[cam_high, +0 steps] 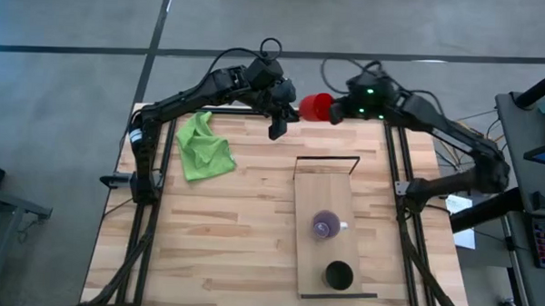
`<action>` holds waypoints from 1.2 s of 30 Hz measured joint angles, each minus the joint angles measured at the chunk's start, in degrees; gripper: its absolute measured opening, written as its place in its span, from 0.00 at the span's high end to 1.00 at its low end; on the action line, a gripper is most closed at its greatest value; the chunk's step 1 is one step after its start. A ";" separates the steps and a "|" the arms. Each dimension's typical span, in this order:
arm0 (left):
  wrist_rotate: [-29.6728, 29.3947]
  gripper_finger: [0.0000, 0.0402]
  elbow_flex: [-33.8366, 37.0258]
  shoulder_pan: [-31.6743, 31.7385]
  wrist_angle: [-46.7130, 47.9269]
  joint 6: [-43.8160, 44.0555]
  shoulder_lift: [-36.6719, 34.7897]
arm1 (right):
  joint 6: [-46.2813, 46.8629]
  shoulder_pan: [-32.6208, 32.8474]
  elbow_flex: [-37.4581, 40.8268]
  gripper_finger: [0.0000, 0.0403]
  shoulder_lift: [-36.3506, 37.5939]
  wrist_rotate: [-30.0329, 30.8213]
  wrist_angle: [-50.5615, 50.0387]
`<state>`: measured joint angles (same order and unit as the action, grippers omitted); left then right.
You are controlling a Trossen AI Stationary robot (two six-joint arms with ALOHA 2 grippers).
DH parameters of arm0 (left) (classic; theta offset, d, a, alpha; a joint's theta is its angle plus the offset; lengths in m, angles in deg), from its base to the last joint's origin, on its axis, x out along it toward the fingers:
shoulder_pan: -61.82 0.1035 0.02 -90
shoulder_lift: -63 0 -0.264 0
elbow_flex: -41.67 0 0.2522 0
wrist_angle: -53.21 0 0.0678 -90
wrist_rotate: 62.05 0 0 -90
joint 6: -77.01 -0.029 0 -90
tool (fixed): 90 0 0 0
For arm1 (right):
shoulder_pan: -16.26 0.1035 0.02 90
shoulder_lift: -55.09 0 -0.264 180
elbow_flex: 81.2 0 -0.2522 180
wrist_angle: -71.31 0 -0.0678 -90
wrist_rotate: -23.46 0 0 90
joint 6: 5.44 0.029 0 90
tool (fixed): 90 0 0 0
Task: Stack small to large cups/mugs on shelf
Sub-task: Put the red mug on the shelf
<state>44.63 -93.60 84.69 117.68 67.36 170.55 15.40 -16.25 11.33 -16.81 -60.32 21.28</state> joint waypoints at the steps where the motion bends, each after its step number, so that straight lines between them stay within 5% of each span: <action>1: 0.01 0.92 0.00 0.00 -0.02 0.00 0.00 | -0.33 0.02 0.00 0.98 1.27 -0.36 -0.31; 12: 0.01 0.92 0.00 0.00 0.03 -0.16 -0.11 | -0.09 0.17 0.00 0.98 10.57 -11.55 -10.27; 19: 0.01 0.92 0.00 0.00 0.06 -0.09 -0.13 | -1.14 1.51 0.00 0.98 11.76 -12.83 -21.59; 36: 0.01 0.92 0.00 0.00 1.37 0.33 -0.13 | -3.28 7.13 0.00 0.98 11.03 -17.22 -29.46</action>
<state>44.64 -93.60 84.69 119.05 67.69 170.42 12.12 -9.12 11.33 -5.78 -77.55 -8.19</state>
